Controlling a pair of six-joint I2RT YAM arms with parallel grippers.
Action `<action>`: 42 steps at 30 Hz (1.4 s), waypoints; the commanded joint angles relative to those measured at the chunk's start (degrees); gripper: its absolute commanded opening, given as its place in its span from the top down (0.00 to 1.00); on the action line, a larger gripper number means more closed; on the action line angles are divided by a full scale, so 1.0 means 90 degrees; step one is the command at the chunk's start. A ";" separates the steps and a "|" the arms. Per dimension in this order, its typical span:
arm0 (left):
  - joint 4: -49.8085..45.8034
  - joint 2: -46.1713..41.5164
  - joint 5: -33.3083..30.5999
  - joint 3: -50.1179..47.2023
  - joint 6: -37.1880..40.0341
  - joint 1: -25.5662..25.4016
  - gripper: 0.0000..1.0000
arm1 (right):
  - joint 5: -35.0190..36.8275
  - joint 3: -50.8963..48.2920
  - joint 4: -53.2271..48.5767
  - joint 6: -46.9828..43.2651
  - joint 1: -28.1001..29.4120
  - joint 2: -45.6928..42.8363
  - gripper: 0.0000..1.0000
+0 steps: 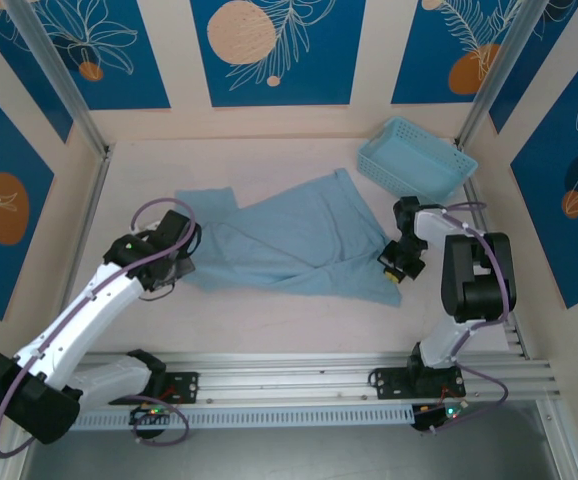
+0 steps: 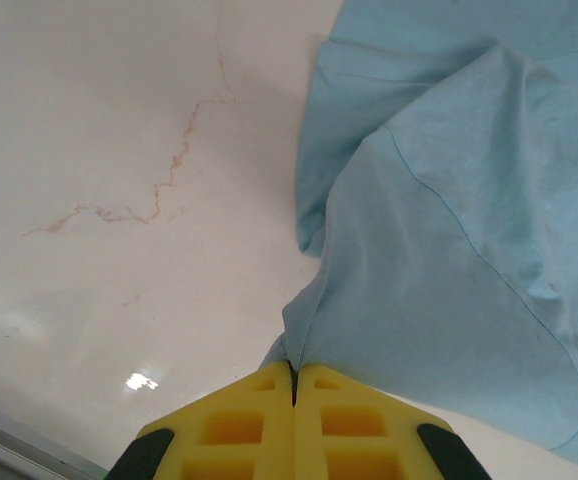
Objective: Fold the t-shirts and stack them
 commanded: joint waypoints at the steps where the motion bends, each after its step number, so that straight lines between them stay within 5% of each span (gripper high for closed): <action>1: -0.0398 -0.0089 -0.0575 0.0390 0.0152 0.0050 1.00 | 0.0344 0.0233 -0.0604 0.0048 0.0227 -0.0622 1.00; 6: -0.0517 -0.0221 -0.0943 0.0742 0.0369 0.0099 1.00 | 0.0626 0.0600 -0.1687 0.0382 0.0505 -0.1711 1.00; 13: -0.0288 -0.0144 -0.1134 0.0816 0.0466 0.0107 1.00 | 0.0442 0.0772 -0.2210 0.0628 0.0434 -0.1970 1.00; 25: 0.1202 0.1488 -0.0781 0.0755 0.1021 0.0528 1.00 | 0.0346 0.2574 -0.1336 0.0373 0.0229 0.1434 1.00; 30: 0.1226 0.1710 -0.0532 0.1006 0.1085 0.0529 1.00 | 0.0461 0.3162 -0.1261 0.0169 0.0130 0.1652 0.66; 33: 0.1145 0.1550 -0.0395 0.0907 0.1085 0.0529 1.00 | 0.0652 0.2648 -0.1265 0.0229 0.0086 0.1011 0.49; 42: 0.1021 0.1188 -0.0053 0.0601 0.0977 0.0529 1.00 | -0.0502 -0.0228 -0.0102 0.0535 -0.0214 -0.0982 0.56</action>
